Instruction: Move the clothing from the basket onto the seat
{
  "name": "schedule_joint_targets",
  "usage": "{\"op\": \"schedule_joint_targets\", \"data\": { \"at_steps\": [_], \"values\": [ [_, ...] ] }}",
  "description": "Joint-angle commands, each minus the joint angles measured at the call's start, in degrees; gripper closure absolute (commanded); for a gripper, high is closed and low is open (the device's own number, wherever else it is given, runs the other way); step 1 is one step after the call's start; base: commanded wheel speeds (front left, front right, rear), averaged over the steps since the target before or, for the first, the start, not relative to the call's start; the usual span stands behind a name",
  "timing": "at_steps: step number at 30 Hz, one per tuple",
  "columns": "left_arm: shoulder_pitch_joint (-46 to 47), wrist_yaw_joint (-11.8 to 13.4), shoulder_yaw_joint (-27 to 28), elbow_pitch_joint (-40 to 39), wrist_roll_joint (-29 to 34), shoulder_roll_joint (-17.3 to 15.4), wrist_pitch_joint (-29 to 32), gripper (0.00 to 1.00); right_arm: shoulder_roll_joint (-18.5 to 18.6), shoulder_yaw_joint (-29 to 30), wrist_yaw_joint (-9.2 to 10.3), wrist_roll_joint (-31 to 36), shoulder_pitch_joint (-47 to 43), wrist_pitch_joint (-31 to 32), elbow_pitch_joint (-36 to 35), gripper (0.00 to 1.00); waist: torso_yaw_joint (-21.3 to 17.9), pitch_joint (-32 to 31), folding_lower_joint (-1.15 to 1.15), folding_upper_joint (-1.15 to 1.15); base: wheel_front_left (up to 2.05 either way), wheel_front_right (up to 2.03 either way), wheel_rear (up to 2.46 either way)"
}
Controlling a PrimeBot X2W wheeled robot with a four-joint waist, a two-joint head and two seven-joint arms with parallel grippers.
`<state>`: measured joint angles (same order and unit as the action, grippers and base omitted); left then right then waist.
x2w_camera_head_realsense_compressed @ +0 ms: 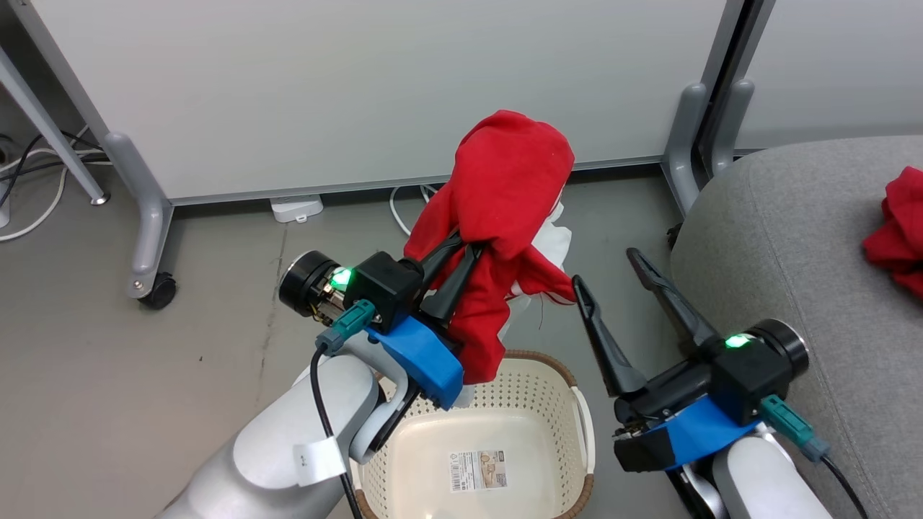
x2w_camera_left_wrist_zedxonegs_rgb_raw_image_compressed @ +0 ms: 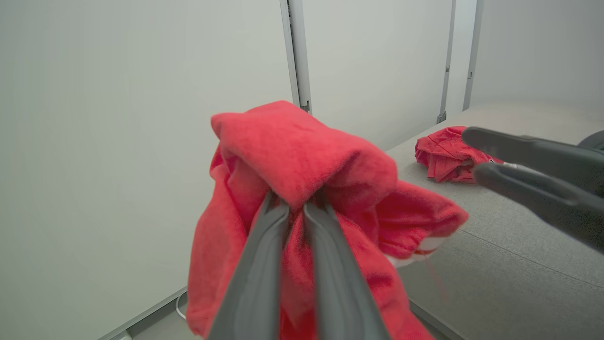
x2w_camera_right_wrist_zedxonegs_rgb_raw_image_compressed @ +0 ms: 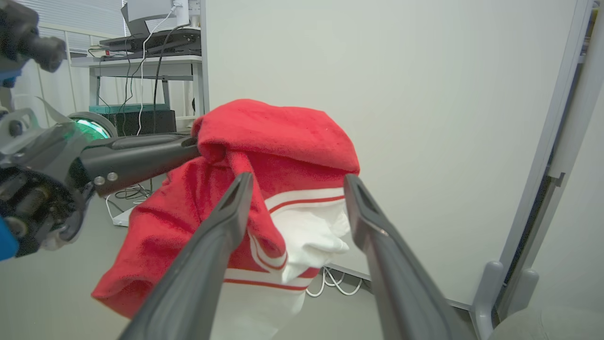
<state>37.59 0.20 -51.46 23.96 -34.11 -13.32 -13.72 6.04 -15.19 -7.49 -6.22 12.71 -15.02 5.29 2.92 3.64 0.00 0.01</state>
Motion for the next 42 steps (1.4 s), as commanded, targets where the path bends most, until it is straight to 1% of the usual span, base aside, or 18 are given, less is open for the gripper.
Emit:
{"op": "schedule_joint_targets", "data": {
  "at_steps": [1,5,9,14,18,19,20,24,42],
  "values": [
    [0.92,-0.14,-0.12,-0.16,0.38,0.17,-0.08,1.0,0.53,-1.36,-0.01,-0.38,1.53,-0.24,0.88,0.0,0.5,0.41,0.0,-0.01,0.0,0.0,0.0],
    [1.91,-0.54,-0.46,0.05,0.6,0.71,-0.21,1.0,1.06,-5.58,0.0,-0.74,5.11,-0.23,4.68,0.0,1.52,1.18,0.0,-0.01,0.0,0.0,0.0],
    [2.89,-0.74,-0.83,0.12,0.99,1.22,-0.38,1.0,0.76,-8.76,0.0,-1.01,9.14,-0.24,9.24,0.0,2.31,2.12,0.0,-0.01,0.0,0.0,0.0],
    [3.74,-1.08,-1.4,0.08,1.48,1.89,-0.58,1.0,-0.25,-11.29,-0.01,-1.34,13.72,-0.24,15.01,0.0,2.96,3.03,0.0,-0.01,0.0,0.0,0.0],
    [4.08,-1.23,-1.8,0.26,1.84,2.3,-0.71,1.0,-0.91,-12.75,-0.01,-2.32,15.96,-0.23,18.05,0.0,3.25,3.5,0.0,-0.01,0.0,0.0,0.0],
    [4.16,-1.29,-1.9,0.28,1.89,2.41,-0.68,1.0,-1.05,-12.92,-0.01,-2.65,16.33,-0.23,18.85,0.68,3.3,3.54,0.0,-0.01,0.0,0.0,0.0],
    [4.27,-1.37,-1.92,0.31,1.92,2.47,-0.74,1.0,-1.21,-13.02,-0.01,-3.01,16.7,-0.24,19.42,1.0,3.36,3.61,0.0,-0.01,0.0,0.0,0.0],
    [4.44,-1.63,-2.03,0.61,1.96,2.57,-0.9,1.0,-1.7,-12.94,-0.01,-3.75,17.54,-0.24,20.36,1.0,3.44,3.79,0.0,-0.01,0.0,0.0,0.0],
    [4.75,-1.79,-2.11,1.82,1.95,2.66,-1.23,1.0,-1.79,-12.9,-0.01,-4.44,16.97,-0.24,19.8,1.0,3.14,3.55,0.0,-0.01,0.0,0.0,0.0]
  ]
}}
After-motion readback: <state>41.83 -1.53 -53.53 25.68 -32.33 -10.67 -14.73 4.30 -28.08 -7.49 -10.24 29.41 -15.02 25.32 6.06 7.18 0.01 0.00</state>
